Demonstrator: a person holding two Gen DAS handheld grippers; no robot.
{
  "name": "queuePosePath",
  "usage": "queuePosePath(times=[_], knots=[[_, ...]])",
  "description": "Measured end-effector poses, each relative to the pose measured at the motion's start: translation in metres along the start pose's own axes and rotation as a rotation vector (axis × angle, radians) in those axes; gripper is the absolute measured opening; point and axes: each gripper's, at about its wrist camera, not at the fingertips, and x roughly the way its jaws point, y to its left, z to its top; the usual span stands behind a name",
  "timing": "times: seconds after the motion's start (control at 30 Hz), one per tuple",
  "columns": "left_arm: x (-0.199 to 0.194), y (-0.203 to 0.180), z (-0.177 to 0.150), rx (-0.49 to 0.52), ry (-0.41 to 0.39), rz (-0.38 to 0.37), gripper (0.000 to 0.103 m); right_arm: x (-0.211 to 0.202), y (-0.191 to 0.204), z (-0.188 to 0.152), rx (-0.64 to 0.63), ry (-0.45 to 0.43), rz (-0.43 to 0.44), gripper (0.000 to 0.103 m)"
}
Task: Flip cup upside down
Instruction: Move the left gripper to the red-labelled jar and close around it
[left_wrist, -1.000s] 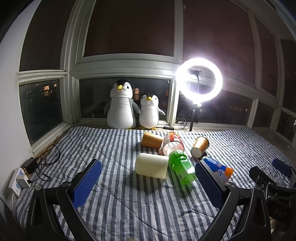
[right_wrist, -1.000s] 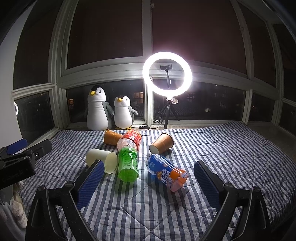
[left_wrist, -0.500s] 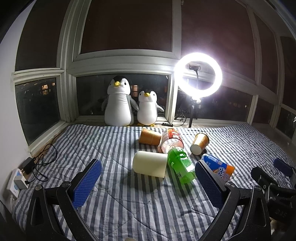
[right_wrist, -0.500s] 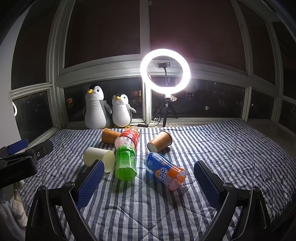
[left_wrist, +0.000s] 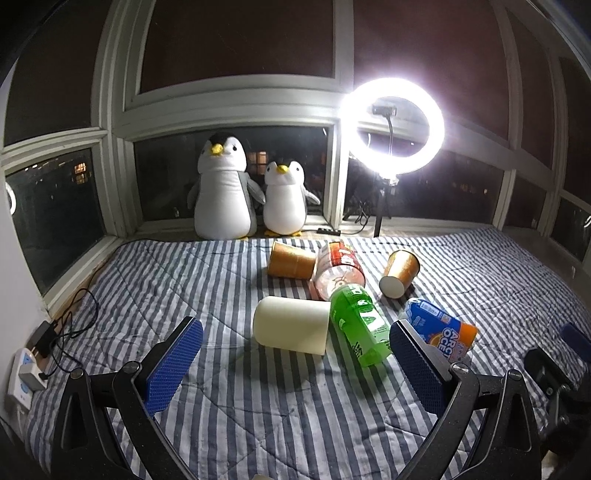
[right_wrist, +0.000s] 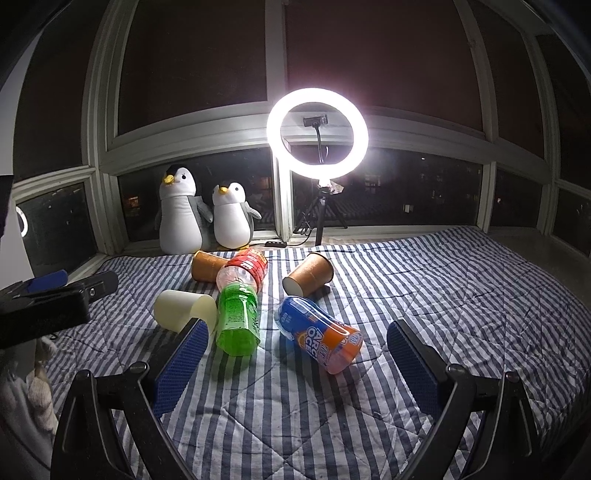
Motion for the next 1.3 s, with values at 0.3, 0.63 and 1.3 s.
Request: queuePosePath(times=[0.3, 0.63, 1.3], knots=[[0.068, 0.000, 0.019, -0.001, 0.143, -0.042, 0.102, 0.008, -0.012, -0.003, 0.010, 0.012, -0.024, 0.096], [0.183, -0.023, 0.049, -0.013, 0.379, -0.115, 0.102, 0.018, -0.029, -0.010, 0.024, 0.041, -0.056, 0.096], [0.360, -0.074, 0.080, -0.095, 0.699, -0.079, 0.102, 0.040, -0.081, -0.027, 0.100, 0.113, -0.122, 0.096]])
